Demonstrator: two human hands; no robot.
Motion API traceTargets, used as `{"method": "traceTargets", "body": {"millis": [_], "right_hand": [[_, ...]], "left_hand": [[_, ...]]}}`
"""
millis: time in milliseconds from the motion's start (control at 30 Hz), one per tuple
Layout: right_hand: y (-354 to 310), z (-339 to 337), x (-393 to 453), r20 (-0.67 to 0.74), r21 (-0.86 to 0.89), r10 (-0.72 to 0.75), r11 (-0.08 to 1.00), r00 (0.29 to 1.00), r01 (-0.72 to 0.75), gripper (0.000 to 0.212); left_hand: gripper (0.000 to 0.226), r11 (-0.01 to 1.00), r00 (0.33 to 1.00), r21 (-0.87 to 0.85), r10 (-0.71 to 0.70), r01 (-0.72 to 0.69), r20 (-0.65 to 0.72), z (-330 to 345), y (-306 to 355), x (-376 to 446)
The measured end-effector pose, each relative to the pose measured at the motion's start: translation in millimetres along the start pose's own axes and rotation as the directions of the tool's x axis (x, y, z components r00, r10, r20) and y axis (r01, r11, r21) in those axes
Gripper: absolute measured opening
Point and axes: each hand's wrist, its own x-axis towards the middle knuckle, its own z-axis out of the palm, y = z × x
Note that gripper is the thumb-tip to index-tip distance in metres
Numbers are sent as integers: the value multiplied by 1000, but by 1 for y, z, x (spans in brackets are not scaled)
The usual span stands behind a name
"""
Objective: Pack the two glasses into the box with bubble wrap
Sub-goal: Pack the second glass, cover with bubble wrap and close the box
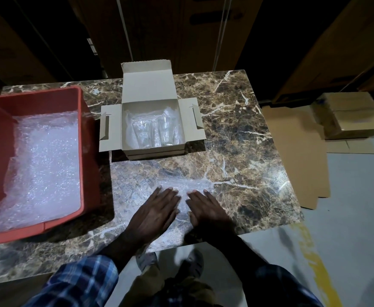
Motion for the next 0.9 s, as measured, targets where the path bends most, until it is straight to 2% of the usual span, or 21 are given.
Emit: {"method": "traceTargets", "body": {"millis": [67,133,233,300,367,433,500,533,633,733,833,900], "right_hand": [[3,-1,-5,34,102,2,995,999,-5,41],[7,-2,-3,4,106,6,994,1000,-7,42],[11,-3,7,-63,138,28,990,998,-19,30],[10,-8,13,-76,237,143,964,987,-121,28],[8,-20,21,1,364,345,874,939,-322,27],[8,-30,29,143,461,454,756,880,-465,26],[12,-37,36,292,559,486,612,824,-559,29],[15,-39,38,304,560,507,590,807,-582,28],[21,-38,44,210,450,586,652,782,-610,10],[23,-37,49,220,468,629,602,745,-647,18],[23,-36,53,215,456,659,585,720,-671,24],[21,-33,55,201,422,673,596,712,-683,19]], "left_hand": [[56,998,1000,-59,-9,11,24,1,-1,-4],[63,996,999,-86,-28,30,29,-1,-3,-6],[50,992,999,-125,-19,16,-26,-6,-6,-2],[41,984,997,-171,-60,51,-52,-12,-9,3],[34,934,976,-303,-212,188,-47,-21,-10,11],[21,828,930,-459,-368,321,-12,-31,-10,20],[17,732,882,-544,-471,409,29,-39,-9,27],[19,677,851,-577,-521,457,63,-41,-8,29],[24,503,728,-652,-677,567,111,-42,-3,33],[28,290,585,-759,-798,583,145,-41,8,42],[22,284,503,-732,-859,620,92,-35,8,49],[24,303,489,-709,-870,637,68,-28,5,49]]}}
